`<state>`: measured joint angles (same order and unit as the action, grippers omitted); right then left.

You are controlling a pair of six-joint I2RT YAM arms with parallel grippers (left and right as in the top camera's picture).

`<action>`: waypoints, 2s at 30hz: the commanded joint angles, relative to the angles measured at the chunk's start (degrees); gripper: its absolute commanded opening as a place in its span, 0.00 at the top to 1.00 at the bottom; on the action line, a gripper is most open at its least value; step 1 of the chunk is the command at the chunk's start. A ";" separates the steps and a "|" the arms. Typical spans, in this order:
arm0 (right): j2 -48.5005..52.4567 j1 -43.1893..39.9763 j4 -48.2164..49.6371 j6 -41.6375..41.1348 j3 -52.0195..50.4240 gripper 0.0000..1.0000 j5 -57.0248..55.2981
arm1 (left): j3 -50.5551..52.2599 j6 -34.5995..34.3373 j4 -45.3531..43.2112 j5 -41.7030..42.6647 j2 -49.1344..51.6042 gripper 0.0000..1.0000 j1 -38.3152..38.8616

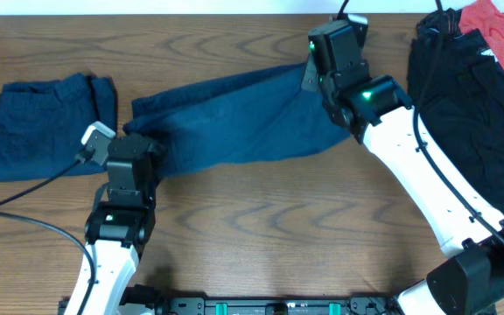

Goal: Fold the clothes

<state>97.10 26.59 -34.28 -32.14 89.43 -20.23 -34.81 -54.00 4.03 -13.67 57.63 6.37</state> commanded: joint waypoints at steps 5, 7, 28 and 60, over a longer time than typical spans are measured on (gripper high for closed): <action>1.44 -1.77 6.91 6.54 1.36 0.98 -4.81 | -1.77 3.04 -13.18 -3.85 9.09 0.94 -1.33; 2.82 -1.77 8.31 6.51 1.36 0.98 -4.79 | -1.77 3.02 -17.64 -3.98 11.93 0.94 -1.33; 19.34 -1.66 19.98 6.54 1.36 0.99 -1.79 | -1.77 3.04 -35.87 -3.96 30.80 0.94 -3.63; 20.61 -3.78 -5.81 14.45 -1.60 0.19 17.68 | -2.86 15.89 -14.84 14.71 32.41 0.02 -7.21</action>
<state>117.95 23.16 -38.83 -18.63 89.65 -3.99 -37.17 -39.09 -12.88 0.30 89.91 -0.91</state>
